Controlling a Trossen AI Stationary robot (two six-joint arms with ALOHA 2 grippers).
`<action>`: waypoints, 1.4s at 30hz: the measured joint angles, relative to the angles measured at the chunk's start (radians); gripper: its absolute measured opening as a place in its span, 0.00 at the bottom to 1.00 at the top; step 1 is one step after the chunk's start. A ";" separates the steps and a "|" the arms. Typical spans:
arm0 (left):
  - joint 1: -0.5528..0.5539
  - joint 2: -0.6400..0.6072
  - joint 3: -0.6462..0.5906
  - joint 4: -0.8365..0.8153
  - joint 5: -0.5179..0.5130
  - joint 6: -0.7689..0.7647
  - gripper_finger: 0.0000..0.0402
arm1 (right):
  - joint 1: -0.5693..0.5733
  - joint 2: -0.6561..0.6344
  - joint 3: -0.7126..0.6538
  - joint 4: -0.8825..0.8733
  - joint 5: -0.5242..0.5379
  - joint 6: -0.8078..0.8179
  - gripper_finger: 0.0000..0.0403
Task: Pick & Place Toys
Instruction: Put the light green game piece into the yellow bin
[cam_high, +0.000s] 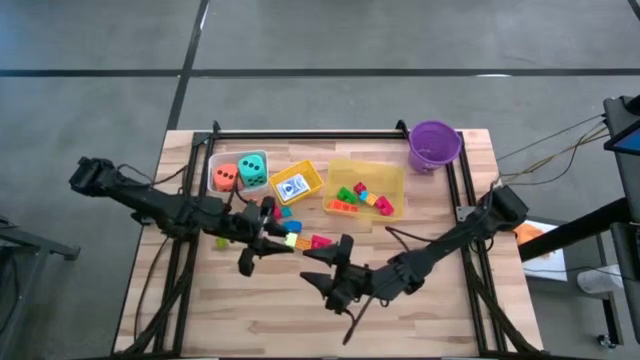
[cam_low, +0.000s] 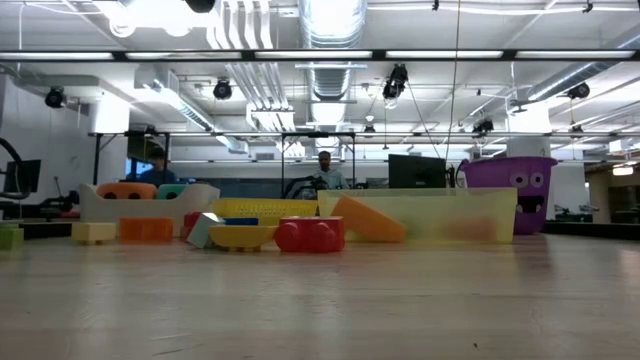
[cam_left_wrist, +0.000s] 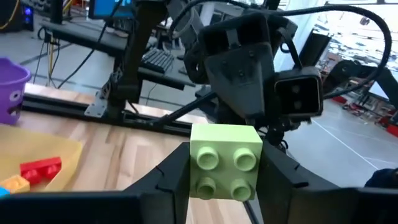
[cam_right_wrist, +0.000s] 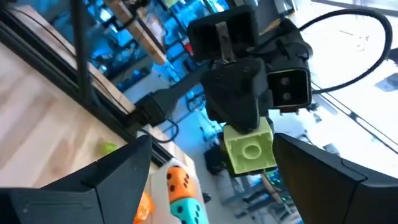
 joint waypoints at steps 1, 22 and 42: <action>0.000 0.007 0.000 0.013 0.001 0.006 0.31 | -0.003 0.008 0.013 0.001 0.016 -0.010 0.82; 0.002 0.082 0.002 0.147 0.100 0.031 0.31 | -0.024 0.032 0.076 -0.025 0.076 -0.101 0.82; 0.006 0.084 0.001 0.145 0.114 -0.017 0.31 | -0.042 0.032 0.076 -0.031 -0.009 -0.149 0.32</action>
